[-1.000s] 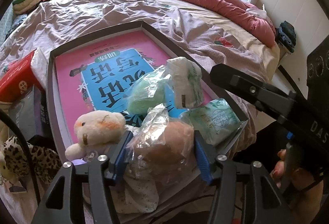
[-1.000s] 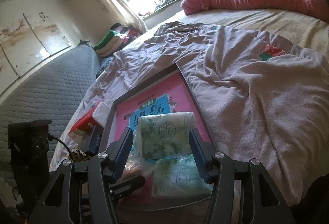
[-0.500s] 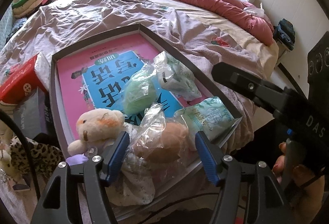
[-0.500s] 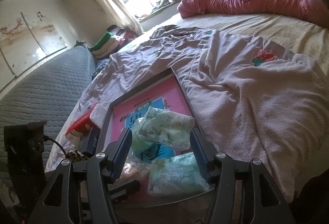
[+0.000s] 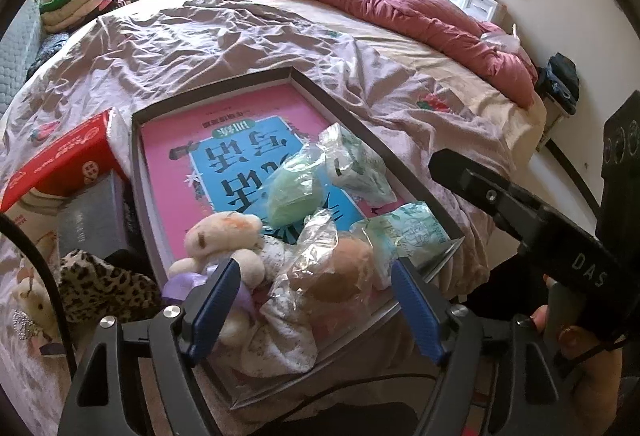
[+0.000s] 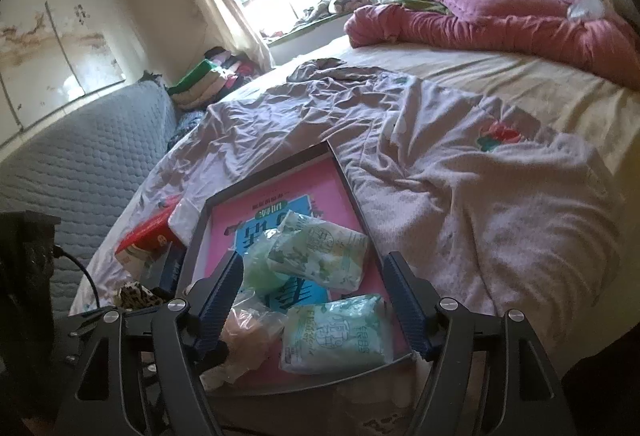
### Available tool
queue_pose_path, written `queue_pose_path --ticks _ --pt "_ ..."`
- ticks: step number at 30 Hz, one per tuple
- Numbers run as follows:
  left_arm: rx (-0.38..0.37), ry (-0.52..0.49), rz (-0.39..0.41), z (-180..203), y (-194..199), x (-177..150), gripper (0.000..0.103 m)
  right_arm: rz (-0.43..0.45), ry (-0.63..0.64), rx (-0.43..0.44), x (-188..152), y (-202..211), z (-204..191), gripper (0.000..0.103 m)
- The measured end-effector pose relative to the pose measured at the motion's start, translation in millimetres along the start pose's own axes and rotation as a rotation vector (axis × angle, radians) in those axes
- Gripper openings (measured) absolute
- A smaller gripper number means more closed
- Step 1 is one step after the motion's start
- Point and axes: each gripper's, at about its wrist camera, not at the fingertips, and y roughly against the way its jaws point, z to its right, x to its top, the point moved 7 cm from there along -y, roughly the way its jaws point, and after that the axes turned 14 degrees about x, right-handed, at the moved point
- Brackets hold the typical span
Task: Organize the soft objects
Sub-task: 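Open the right gripper releasing the wipes pack while the left releases the bread roll, then withdraw both open grippers from the tray toward the pile beside it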
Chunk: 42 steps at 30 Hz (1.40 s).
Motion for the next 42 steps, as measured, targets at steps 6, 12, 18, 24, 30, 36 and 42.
queue_pose_path --ticks 6,12,18,24,30,36,42 --pt "0.016 0.011 0.022 -8 14 0 0.084 -0.001 0.031 -0.01 2 4 -9 0.076" --pt "0.04 0.02 0.036 -18 26 -2 0.084 -0.003 0.07 -0.01 4 6 -23 0.076" --pt "0.063 0.039 0.051 -30 38 -2 0.084 -0.005 0.11 -0.011 7 8 -39 0.076" --pt "0.097 0.064 0.061 -48 48 -5 0.084 -0.008 0.145 -0.009 9 10 -54 0.076" --pt "0.131 0.077 0.074 -60 59 -7 0.084 -0.014 0.181 -0.002 10 11 -71 0.076" --pt "0.155 0.093 0.087 -76 70 -9 0.084 -0.024 0.225 0.014 9 9 -93 0.076" --pt "0.173 0.122 0.096 -95 80 -12 0.084 -0.044 0.268 0.031 7 3 -112 0.076"
